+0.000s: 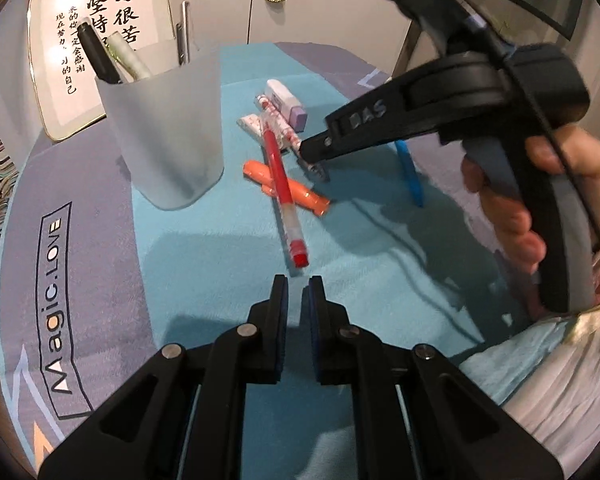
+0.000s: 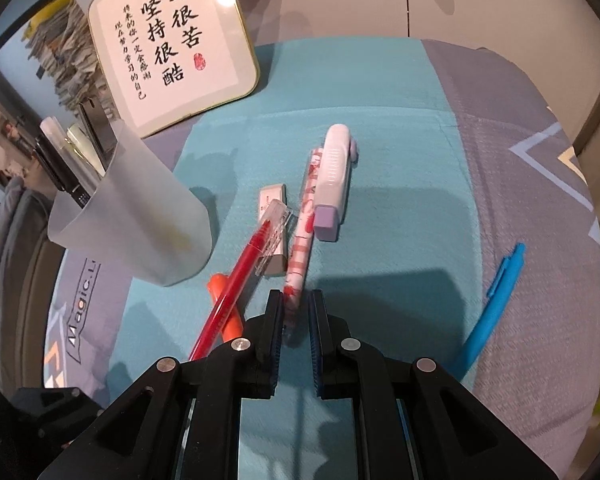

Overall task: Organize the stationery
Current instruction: 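Grasp the pink patterned pen with the right gripper while the left lifts the red pen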

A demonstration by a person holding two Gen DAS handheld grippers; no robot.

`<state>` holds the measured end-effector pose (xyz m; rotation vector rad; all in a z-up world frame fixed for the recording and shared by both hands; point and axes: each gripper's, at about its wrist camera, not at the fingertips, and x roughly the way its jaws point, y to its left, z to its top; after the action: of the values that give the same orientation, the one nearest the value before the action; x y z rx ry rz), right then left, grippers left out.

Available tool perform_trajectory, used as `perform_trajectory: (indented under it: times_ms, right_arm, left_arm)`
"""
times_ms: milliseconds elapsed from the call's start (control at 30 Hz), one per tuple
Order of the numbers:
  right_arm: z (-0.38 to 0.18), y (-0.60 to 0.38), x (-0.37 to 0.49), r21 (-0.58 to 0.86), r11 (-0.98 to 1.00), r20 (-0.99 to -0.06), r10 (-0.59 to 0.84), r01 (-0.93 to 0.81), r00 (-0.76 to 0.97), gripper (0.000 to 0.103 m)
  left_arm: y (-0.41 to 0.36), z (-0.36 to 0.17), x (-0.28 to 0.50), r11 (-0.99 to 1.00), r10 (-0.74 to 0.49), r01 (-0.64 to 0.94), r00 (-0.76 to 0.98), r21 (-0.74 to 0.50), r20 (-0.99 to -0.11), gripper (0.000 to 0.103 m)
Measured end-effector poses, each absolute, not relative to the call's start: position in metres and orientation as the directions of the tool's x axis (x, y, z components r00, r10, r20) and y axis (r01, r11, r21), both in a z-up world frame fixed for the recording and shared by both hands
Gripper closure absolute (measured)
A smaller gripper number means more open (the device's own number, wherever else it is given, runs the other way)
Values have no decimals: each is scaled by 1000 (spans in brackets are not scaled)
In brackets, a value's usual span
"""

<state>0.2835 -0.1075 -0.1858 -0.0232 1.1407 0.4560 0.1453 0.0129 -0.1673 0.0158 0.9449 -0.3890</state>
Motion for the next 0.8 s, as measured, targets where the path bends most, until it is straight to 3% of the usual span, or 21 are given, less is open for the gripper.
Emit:
perform_trajectory:
  times_ms: [133, 200, 333, 400, 433, 800]
  right_arm:
    - [-185, -103, 285, 186, 913, -888, 315, -364, 335, 93]
    - [-186, -101, 286, 186, 911, -891, 314, -367, 327, 91]
    - [-189, -96, 288, 168, 913, -895, 299, -371, 331, 90]
    - [-189, -94, 289, 161, 912, -891, 299, -377, 342, 90]
    - [-189, -92, 289, 158, 912, -890, 298, -379, 345, 90]
    - [-189, -114, 266, 186, 895, -894, 326, -405, 309, 92]
  left_arm:
    - [12, -160, 154, 931, -325, 325, 538, -164, -778, 75]
    - [8, -158, 166, 934, -321, 320, 544, -162, -776, 75]
    - [-1, -166, 187, 938, -307, 310, 526, -157, -793, 77]
    - [-3, -174, 196, 945, -290, 287, 514, -157, -807, 86]
    - [-3, -174, 197, 949, -281, 278, 526, -150, -803, 95]
    - [11, -167, 163, 943, -283, 309, 534, -127, -797, 96]
